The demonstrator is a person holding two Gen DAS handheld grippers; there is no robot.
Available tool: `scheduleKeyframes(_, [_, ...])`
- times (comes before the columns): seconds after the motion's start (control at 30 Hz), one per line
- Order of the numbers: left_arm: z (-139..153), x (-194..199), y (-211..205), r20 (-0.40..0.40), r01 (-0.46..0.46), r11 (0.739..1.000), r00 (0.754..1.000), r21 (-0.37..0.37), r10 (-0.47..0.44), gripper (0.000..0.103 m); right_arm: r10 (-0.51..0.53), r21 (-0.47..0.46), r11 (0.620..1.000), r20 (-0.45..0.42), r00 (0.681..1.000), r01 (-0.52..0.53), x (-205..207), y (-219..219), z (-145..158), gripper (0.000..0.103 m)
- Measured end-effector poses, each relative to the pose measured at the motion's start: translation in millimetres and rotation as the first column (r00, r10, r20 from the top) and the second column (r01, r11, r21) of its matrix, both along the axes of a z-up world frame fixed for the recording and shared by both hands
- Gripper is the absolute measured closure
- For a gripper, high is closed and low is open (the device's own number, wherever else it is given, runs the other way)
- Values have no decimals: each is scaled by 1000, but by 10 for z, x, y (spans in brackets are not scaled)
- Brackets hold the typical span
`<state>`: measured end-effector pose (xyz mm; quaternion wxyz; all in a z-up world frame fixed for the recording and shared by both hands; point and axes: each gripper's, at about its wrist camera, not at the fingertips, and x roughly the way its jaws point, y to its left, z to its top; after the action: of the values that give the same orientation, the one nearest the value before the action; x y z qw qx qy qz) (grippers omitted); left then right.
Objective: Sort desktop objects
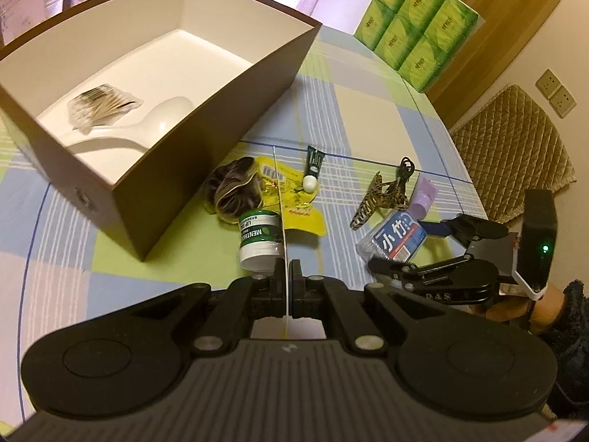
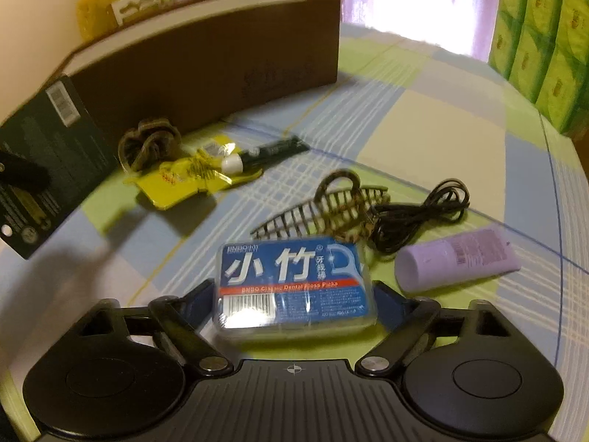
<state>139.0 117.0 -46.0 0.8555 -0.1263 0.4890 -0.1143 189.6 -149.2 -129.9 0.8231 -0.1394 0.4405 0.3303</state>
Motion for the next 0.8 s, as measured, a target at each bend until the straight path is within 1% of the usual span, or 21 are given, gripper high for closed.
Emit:
scheduleKeyframes(0.13, [15, -88, 42, 1, -8, 1000, 1000, -4, 8, 103, 2, -6, 1000, -27, 1000, -2, -129, -4, 40, 19])
scheduleKeyframes(0.27, [52, -170, 69, 6, -5, 1000, 1000, -10, 5, 103, 4, 33, 999, -59, 998, -2, -299, -50, 152, 20])
scheduleKeyframes(0.37, [116, -228, 78, 19, 8, 1000, 1000, -14, -8, 103, 10, 63, 998, -65, 998, -6, -408, -55, 285, 19])
scheduleKeyframes(0.6, [406, -265, 115, 91, 44, 999, 995, -29, -41, 103, 35, 110, 993, -28, 999, -31, -525, 45, 658, 19])
scheduleKeyframes(0.8, [642, -237, 168, 154, 63, 998, 986, -20, -59, 103, 55, 133, 990, -4, 998, -54, -536, 179, 936, 19])
